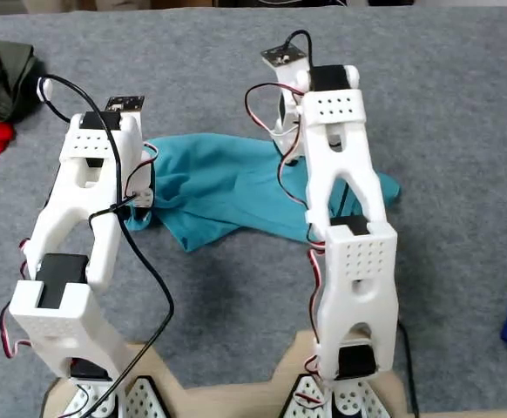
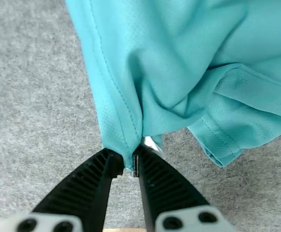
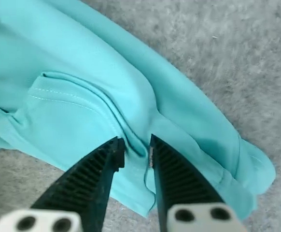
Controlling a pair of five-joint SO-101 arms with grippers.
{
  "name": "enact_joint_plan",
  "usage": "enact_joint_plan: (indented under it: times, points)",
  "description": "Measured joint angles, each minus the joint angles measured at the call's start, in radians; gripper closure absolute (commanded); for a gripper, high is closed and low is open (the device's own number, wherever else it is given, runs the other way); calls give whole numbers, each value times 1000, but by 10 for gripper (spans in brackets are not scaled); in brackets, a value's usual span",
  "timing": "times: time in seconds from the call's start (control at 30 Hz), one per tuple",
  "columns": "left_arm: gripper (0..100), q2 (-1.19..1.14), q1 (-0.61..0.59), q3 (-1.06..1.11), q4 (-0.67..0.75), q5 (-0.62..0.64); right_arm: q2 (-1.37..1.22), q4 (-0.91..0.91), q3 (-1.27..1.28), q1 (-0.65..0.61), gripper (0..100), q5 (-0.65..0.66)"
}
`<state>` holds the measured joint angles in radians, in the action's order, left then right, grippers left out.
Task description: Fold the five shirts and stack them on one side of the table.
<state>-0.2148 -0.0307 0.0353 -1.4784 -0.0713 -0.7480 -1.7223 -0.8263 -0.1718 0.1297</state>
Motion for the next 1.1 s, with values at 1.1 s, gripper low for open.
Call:
enact_joint_plan:
  times: [1.1]
  points:
    - [982,0,0,-43,-12,0,0,-43,-95,57,990,-71]
